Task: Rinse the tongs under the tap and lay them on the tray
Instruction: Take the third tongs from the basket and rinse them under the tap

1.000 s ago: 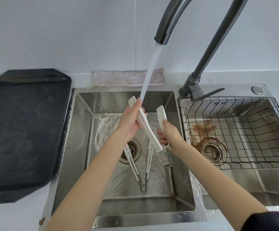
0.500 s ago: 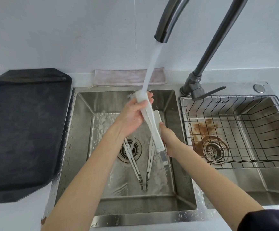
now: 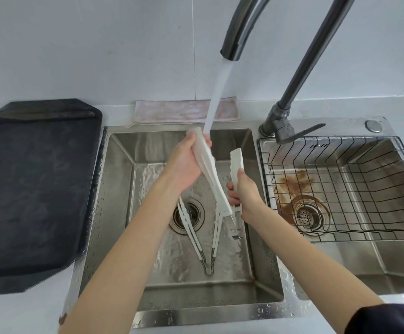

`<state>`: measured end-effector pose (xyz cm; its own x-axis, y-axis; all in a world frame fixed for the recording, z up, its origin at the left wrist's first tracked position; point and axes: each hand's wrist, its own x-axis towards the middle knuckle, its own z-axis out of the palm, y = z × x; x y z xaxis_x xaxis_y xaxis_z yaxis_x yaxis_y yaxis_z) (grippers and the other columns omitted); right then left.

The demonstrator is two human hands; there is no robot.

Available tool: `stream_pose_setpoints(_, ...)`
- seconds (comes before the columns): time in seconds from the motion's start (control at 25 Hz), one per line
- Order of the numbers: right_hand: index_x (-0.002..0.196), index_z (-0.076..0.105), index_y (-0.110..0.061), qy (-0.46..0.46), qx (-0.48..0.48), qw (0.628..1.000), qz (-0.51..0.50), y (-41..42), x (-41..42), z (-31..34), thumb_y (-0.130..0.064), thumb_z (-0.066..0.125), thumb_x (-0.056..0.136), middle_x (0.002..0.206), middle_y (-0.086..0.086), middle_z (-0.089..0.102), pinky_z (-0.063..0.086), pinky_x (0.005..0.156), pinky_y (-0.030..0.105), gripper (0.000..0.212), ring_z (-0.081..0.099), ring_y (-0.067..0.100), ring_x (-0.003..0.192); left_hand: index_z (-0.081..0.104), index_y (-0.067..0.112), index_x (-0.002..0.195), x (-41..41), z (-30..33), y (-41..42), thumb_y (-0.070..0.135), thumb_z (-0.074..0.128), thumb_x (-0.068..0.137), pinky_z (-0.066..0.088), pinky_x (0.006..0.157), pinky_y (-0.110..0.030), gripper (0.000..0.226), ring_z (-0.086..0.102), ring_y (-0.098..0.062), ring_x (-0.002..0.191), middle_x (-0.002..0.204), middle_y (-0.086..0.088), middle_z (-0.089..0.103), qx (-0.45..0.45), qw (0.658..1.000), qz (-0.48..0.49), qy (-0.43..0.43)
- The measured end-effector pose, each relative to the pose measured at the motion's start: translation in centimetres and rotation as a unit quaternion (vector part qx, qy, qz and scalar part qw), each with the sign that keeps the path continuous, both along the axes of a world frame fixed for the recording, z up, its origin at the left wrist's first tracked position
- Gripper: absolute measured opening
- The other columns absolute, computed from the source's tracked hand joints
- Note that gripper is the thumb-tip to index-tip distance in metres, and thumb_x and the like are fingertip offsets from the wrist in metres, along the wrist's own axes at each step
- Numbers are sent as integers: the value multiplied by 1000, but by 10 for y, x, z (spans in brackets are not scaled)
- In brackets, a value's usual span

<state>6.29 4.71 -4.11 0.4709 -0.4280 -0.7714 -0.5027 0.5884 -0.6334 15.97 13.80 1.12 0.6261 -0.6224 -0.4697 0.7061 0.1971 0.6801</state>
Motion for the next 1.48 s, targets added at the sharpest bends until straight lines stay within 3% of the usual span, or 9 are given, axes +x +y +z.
stream_pose_setpoints(0.2, 119, 45, -18, 18, -1, 1000, 1, 2, -4, -3, -39, 24, 99, 61, -1, 39, 24, 36, 17, 35, 28, 9, 41, 50, 8, 102, -1, 7, -10, 13, 40, 96, 49, 66, -31, 13, 49, -17, 71, 79, -5, 47, 73, 992, -47, -94)
stream_pose_setpoints(0.44, 90, 43, -26, -74, -29, 994, -71, 1, -4, 6, -33, 25, 100, 63, -2, 34, 25, 35, 14, 23, 25, 8, 45, 46, 6, 120, 0, 1, -6, 6, 51, 90, 49, 86, -35, 30, 55, -15, 81, 90, -3, 55, 101, 988, -13, -116)
stream_pose_setpoints(0.68, 107, 42, -12, -84, -23, 993, -74, 15, 0, -3, -30, 31, 100, 72, 1, 48, 43, 59, 23, 22, 47, 11, 62, 18, 32, 144, -14, -34, 21, 5, 57, 86, 50, 94, -40, 75, 58, -21, 105, 113, -2, 52, 243, 942, -116, -201)
stream_pose_setpoints(0.8, 113, 44, -9, -66, -18, 997, -43, 24, -4, -14, -27, 31, 101, 81, 1, 53, 48, 73, 27, 26, 54, 14, 78, 7, 33, 147, -26, -49, 31, 0, 55, 86, 55, 77, -30, 84, 62, -17, 89, 123, -4, 50, 301, 925, -112, -203)
stream_pose_setpoints(0.92, 126, 44, -2, -40, -18, 999, -9, 27, -15, -27, -23, 33, 101, 83, 1, 53, 46, 92, 33, 35, 54, 17, 91, 5, 32, 147, -36, -71, 44, -1, 55, 86, 52, 90, -42, 86, 59, -19, 90, 130, -10, 50, 343, 917, -97, -177)
stream_pose_setpoints(1.08, 138, 37, -1, -12, 14, 1000, -13, 31, -35, -46, -18, 39, 99, 85, 6, 56, 49, 84, 31, 42, 53, 13, 75, 6, 36, 146, -54, -102, 64, -2, 55, 85, 49, 95, -50, 88, 60, -25, 98, 134, -11, 49, 366, 918, -86, -129)
stream_pose_setpoints(1.24, 139, 37, 1, 35, 36, 999, -17, 35, -51, -71, -18, 37, 100, 86, 7, 59, 44, 102, 37, 43, 56, 18, 89, 3, 35, 147, -72, -125, 73, -2, 56, 84, 45, 101, -48, 90, 53, -26, 117, 135, -9, 50, 388, 912, -86, -104)
stream_pose_setpoints(1.4, 130, 48, 3, 60, 36, 997, 4, 40, -56, -89, -17, 37, 100, 81, 4, 58, 45, 101, 36, 37, 58, 13, 80, 7, 31, 148, -83, -143, 78, -2, 53, 87, 45, 101, -44, 83, 52, -28, 119, 134, -10, 50, 419, 900, -76, -90)
stream_pose_setpoints(1.48, 130, 48, 2, 78, 27, 996, 15, 41, -58, -97, -17, 37, 100, 97, 13, 64, 44, 104, 38, 38, 62, 24, 98, 8, 29, 148, -87, -150, 81, -1, 50, 88, 45, 97, -38, 79, 53, -30, 116, 127, -9, 54, 436, 893, -74, -90)
